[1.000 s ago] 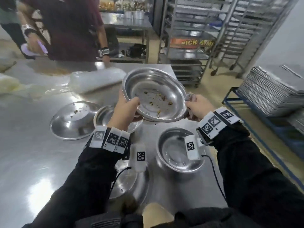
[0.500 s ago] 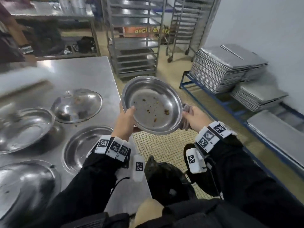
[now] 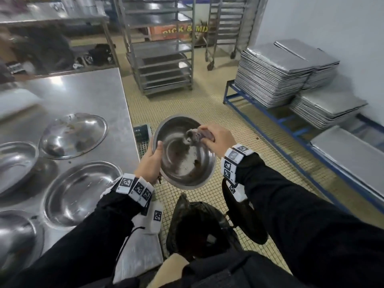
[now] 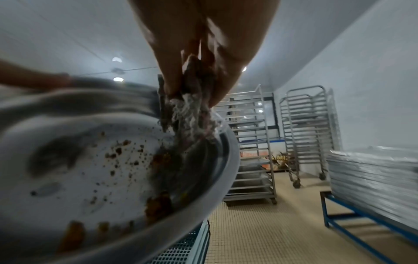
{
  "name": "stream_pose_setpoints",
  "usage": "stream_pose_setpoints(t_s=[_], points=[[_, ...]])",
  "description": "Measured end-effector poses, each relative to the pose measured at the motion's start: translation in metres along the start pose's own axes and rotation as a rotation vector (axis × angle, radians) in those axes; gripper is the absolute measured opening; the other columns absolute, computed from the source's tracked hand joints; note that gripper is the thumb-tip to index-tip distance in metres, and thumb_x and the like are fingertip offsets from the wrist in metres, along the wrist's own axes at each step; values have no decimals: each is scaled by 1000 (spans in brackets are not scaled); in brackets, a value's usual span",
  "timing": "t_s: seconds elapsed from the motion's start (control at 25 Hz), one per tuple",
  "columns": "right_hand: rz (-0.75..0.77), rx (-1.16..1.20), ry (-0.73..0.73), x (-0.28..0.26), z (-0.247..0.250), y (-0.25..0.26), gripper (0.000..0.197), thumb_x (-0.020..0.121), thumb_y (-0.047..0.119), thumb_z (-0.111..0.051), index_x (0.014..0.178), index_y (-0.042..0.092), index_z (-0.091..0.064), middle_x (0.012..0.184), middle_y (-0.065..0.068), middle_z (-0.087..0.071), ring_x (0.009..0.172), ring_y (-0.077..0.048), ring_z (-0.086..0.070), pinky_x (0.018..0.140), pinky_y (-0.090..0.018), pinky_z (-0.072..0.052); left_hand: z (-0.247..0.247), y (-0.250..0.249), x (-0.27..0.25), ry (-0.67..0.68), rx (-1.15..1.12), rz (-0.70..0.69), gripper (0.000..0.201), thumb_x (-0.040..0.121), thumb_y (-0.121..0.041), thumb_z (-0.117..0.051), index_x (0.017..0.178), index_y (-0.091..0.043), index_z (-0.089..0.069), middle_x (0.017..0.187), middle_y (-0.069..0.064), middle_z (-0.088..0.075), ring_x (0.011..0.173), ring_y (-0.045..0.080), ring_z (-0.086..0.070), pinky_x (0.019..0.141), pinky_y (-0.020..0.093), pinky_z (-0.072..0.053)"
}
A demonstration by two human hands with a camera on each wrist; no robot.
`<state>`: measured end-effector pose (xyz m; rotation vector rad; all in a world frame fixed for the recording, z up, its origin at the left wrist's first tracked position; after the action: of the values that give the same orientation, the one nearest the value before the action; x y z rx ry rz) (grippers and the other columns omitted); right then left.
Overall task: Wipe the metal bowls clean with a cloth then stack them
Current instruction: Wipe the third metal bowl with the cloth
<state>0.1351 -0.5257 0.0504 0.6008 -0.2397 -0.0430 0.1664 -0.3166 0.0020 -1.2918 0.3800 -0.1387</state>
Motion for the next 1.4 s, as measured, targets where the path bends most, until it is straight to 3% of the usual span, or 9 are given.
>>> stream_pose_setpoints(t_s=[0.24, 0.36, 0.6, 0.72, 0.92, 1.0, 1.08, 1.24, 1.4], points=[[206, -156, 108, 10, -48, -6, 28, 83, 1, -61, 111, -1, -64, 112, -18, -56, 99, -35, -56, 88, -35, -47, 1, -13, 2, -35, 20, -94, 55, 100, -47, -34, 151, -30, -23, 129, 4, -55, 109, 17, -60, 92, 31, -51], [105, -128, 261, 1, -68, -17, 33, 91, 12, -55, 124, 10, -60, 125, -14, -54, 112, -31, -52, 96, -33, -40, 4, -19, 5, -77, 3, -134, 59, 95, -53, -36, 149, -32, -25, 136, 5, -51, 123, 24, -52, 103, 41, -46], [86, -166, 506, -7, -95, -18, 45, 91, 0, -48, 131, 21, -55, 127, -12, -49, 114, -28, -46, 94, -34, -40, -1, -26, 17, -86, 209, -284, 49, 99, -50, -32, 147, -46, -21, 144, 4, -46, 130, 26, -47, 106, 50, -41], [141, -180, 442, -11, -86, -18, 35, 94, 11, -49, 129, 14, -56, 127, -11, -52, 113, -27, -51, 98, -35, -44, -1, -24, 22, -88, 179, -278, 50, 101, -40, -33, 150, -38, -21, 144, 6, -46, 129, 23, -47, 106, 42, -42], [34, 201, -110, 10, -27, -10, 29, 88, 9, -59, 116, 15, -63, 111, -4, -56, 95, -12, -52, 86, -19, -42, 9, -17, 26, -114, 140, -197, 51, 102, -41, -31, 151, -29, -24, 126, -1, -53, 114, 20, -55, 88, 24, -47], [33, 233, -210, 30, -17, -6, 33, 87, 10, -62, 120, 14, -63, 106, -6, -56, 94, -14, -50, 85, -20, -40, 10, -19, 26, -99, 126, -186, 53, 101, -44, -30, 151, -26, -24, 129, -4, -50, 116, 14, -50, 94, 23, -41], [50, 216, -224, 46, -18, 0, 36, 86, 12, -64, 122, 9, -62, 106, -10, -56, 96, -17, -51, 84, -19, -38, 10, -22, 24, -64, 118, -185, 54, 100, -47, -29, 151, -27, -25, 133, -8, -48, 121, 11, -47, 103, 27, -36], [158, 168, -123, 54, -41, 18, 26, 85, 12, -65, 108, 0, -68, 110, -16, -58, 96, -28, -57, 83, -25, -43, 8, -26, 26, -6, 62, -144, 58, 96, -56, -34, 147, -29, -34, 120, -8, -61, 112, 11, -59, 96, 24, -44], [376, 74, 78, 31, -69, 34, 29, 84, 7, -64, 113, 10, -67, 118, -9, -57, 104, -24, -57, 94, -32, -47, 10, -18, 30, 32, 2, -127, 69, 81, -74, -46, 141, -40, -38, 127, 2, -60, 119, 20, -57, 105, 44, -43]])
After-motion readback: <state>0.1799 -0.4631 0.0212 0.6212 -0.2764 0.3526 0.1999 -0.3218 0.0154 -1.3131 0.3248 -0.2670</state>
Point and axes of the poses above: each hand's wrist, its own x-axis towards the middle knuckle, its own z-axis out of the back of the hand, y = z × x, the point moved 5 cm from there along x, towards the middle knuckle
